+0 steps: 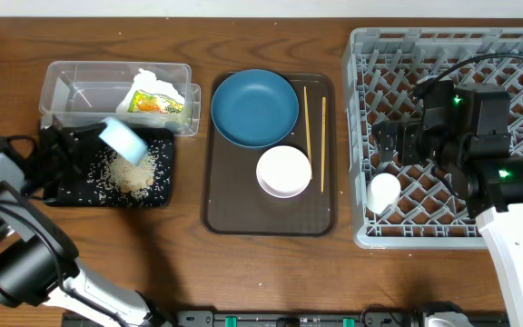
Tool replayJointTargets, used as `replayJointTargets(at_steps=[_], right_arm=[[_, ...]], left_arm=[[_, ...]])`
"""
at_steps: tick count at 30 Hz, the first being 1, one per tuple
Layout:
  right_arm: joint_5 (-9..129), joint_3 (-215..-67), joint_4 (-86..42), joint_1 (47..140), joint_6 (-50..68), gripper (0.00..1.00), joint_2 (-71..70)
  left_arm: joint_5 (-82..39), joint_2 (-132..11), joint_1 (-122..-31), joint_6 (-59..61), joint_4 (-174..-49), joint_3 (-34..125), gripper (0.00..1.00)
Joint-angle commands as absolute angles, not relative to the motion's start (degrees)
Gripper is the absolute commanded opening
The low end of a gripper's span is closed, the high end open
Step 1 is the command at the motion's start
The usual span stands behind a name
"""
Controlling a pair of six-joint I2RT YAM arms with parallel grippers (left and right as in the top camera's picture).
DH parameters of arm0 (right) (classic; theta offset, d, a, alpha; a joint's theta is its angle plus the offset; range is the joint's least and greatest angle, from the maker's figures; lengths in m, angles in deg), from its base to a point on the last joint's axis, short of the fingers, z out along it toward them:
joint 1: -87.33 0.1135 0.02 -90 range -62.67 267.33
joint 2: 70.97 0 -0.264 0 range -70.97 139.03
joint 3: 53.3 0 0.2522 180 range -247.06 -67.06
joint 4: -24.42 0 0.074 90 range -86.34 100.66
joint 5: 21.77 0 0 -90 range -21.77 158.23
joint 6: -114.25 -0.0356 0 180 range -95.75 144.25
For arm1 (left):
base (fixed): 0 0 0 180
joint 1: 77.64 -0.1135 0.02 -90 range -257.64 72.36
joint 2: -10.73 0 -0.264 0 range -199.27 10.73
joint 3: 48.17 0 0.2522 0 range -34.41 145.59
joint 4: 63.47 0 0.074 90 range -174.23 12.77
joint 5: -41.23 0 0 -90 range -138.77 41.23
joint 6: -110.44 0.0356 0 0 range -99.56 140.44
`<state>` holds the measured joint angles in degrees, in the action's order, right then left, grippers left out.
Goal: Sort waste into correct bins and load items into the dishwasher rack
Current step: 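Carry the bowl left and tip the rice onto the black tray, then return the empty light-blue bowl to the brown tray with the left gripper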
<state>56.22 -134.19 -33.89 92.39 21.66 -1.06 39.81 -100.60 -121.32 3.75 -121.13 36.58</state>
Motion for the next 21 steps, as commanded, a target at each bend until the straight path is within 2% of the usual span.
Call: replayJointTargets(at_steps=[1,6,10,16,21], right_arm=[[56.20,-135.24,-33.94,91.52,20.91,0.99,-0.97],[56.20,-135.24,-34.24,91.52,20.91,0.99,-0.97],[56.20,-135.24,-34.42,91.52,20.91,0.99,-0.97],[56.22,-135.24,-34.40,91.52,20.91,0.99,-0.97],[56.41,-135.24,-34.42,91.52,21.20,0.99,-0.97]], left_arm=[[41.38,-98.85,-122.85,1.94,-121.69,37.73,0.06],[41.36,-94.90,-122.78,3.84,-122.48,37.73,0.06],[41.36,-91.64,-123.51,7.44,-113.98,37.73,0.06],[41.38,-90.35,-123.53,10.15,-112.73,37.73,0.06],[41.36,-90.35,-123.55,6.15,-113.15,37.71,0.06]])
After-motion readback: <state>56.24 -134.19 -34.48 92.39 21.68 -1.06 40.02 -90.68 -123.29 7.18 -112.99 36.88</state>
